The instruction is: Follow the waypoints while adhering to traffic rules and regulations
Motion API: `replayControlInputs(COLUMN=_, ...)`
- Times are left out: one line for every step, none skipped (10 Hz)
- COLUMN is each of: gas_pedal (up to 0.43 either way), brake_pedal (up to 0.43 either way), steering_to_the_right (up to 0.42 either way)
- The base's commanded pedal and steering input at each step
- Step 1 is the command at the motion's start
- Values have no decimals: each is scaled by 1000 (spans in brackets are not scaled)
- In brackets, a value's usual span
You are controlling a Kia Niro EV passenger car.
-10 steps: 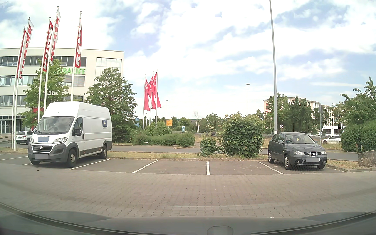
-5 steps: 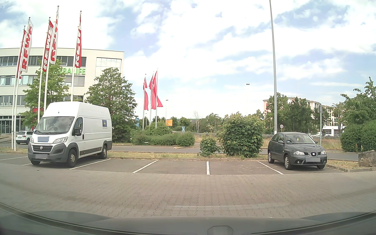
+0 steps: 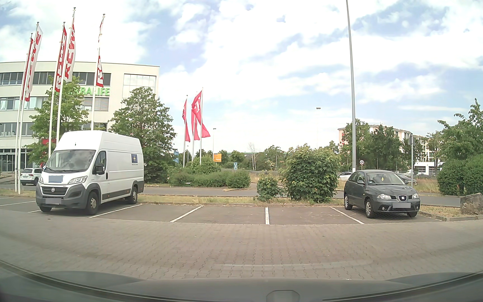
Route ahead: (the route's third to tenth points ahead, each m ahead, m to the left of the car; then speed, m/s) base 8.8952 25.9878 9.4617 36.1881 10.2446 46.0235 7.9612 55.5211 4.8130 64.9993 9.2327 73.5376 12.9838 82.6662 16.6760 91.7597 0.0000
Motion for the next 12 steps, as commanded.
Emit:
replayControlInputs(gas_pedal=0, brake_pedal=378, steering_to_the_right=8)
replayControlInputs(gas_pedal=0, brake_pedal=378, steering_to_the_right=8)
replayControlInputs(gas_pedal=0, brake_pedal=378, steering_to_the_right=8)
replayControlInputs(gas_pedal=0, brake_pedal=378, steering_to_the_right=8)
replayControlInputs(gas_pedal=0, brake_pedal=378, steering_to_the_right=8)
replayControlInputs(gas_pedal=0, brake_pedal=378, steering_to_the_right=8)
replayControlInputs(gas_pedal=0, brake_pedal=378, steering_to_the_right=8)
replayControlInputs(gas_pedal=0, brake_pedal=378, steering_to_the_right=8)
replayControlInputs(gas_pedal=0, brake_pedal=378, steering_to_the_right=8)
replayControlInputs(gas_pedal=0, brake_pedal=378, steering_to_the_right=8)
replayControlInputs(gas_pedal=0, brake_pedal=378, steering_to_the_right=8)
replayControlInputs(gas_pedal=0, brake_pedal=378, steering_to_the_right=8)
